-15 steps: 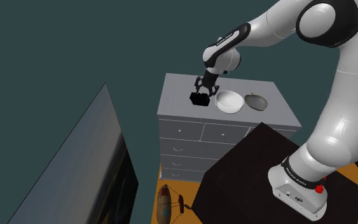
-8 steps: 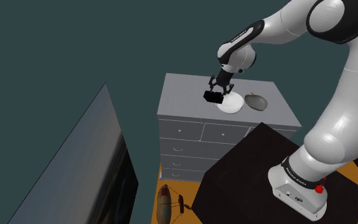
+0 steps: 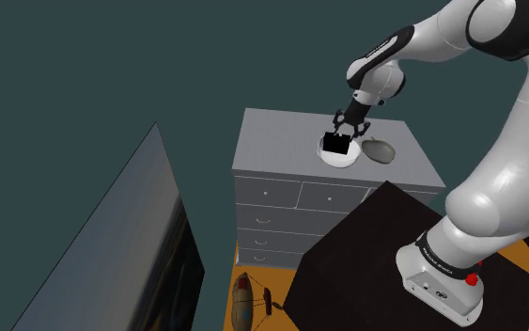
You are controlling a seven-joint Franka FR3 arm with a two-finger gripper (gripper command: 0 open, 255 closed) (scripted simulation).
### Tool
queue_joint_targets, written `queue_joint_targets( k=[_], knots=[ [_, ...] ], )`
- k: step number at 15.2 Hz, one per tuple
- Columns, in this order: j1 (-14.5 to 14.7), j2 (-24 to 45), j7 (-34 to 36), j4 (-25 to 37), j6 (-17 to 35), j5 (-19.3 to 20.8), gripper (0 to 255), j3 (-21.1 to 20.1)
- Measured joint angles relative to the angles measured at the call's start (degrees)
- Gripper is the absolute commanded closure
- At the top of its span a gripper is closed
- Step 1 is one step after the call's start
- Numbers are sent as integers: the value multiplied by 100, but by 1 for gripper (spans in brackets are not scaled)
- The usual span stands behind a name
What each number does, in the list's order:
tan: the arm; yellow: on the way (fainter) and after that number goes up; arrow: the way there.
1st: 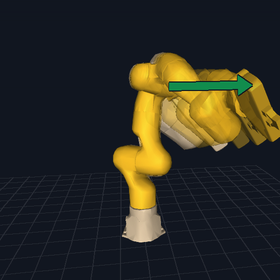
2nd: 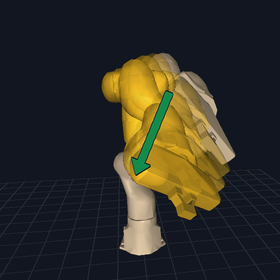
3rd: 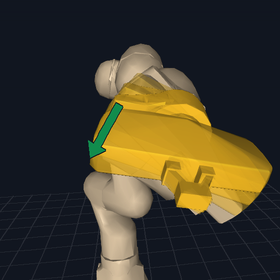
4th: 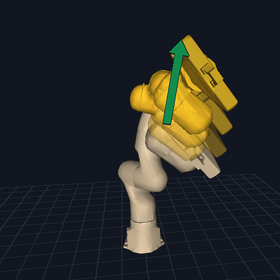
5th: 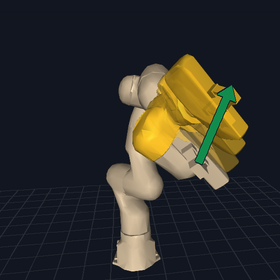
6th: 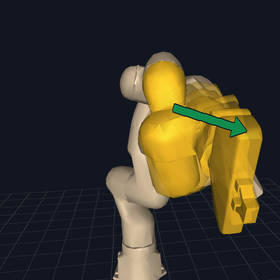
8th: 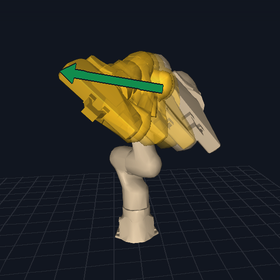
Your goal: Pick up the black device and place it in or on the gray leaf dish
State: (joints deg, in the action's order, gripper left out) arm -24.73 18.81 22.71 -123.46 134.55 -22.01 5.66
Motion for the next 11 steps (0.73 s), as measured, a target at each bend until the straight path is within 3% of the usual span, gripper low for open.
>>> queue_joint_targets(
  k=[11],
  knots=[
    [-969,269,-1239,578,-647,173,255,543]
  ],
)
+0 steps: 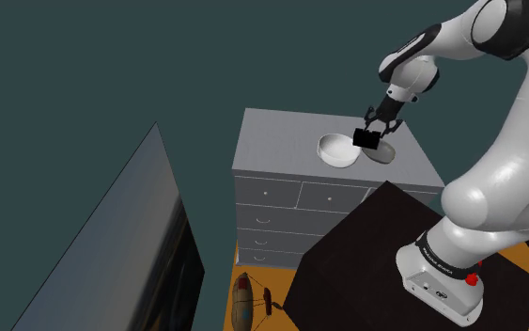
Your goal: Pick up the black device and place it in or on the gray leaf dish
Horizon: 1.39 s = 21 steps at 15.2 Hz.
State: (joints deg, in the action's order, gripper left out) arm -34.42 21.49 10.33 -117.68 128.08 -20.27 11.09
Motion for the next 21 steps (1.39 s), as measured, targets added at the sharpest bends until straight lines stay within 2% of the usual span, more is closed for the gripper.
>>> queue_joint_targets(
  k=[7,21],
  knots=[
    [-582,414,-665,703,-460,61,255,256],
    [-724,1236,-978,826,185,-244,255,86]
  ],
)
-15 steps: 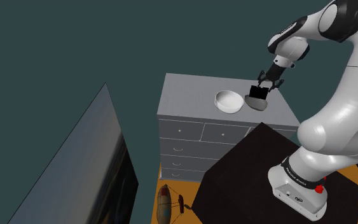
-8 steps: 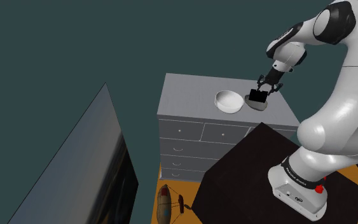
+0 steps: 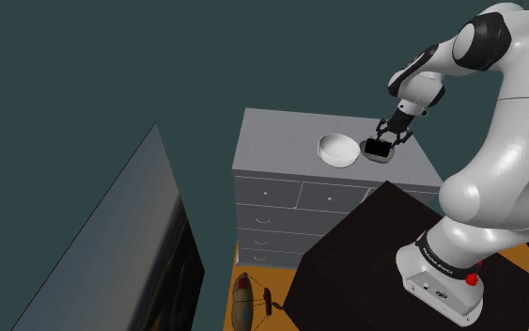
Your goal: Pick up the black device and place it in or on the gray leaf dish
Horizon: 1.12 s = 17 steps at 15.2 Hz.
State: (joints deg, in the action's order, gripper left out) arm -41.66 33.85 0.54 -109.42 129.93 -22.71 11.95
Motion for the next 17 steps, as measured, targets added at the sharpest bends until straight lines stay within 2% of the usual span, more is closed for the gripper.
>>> queue_joint_targets(
  k=[9,10,17],
  knots=[
    [-24,139,-96,57,224,-108,255,-62],
    [-20,147,-84,71,213,-104,0,-60],
    [-23,136,-73,16,141,-69,0,-35]
  ],
)
